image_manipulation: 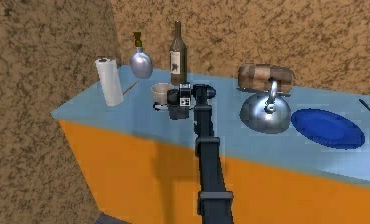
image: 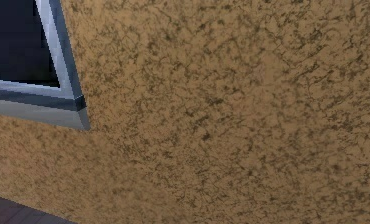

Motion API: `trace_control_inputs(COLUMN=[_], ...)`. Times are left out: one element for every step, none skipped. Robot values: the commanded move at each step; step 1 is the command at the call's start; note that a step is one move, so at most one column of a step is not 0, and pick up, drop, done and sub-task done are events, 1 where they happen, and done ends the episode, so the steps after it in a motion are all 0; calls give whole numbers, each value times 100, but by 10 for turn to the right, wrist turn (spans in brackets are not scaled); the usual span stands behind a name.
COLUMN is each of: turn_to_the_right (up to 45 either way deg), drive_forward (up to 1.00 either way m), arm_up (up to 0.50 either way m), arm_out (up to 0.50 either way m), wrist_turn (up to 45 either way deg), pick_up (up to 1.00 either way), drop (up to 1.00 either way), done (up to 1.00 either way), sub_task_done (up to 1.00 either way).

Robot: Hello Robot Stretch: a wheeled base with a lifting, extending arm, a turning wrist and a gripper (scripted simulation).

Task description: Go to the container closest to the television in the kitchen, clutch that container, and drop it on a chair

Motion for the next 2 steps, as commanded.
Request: trace_control_inputs(turn_to_the_right=[0, 0], drive_forward=[0, 0], arm_up=[0, 10], arm_out=[0, 0], wrist_turn=[0, 0], pick_up=[100, 0], drop=[0, 0], done=[0, 0], sub_task_done=[0, 0])
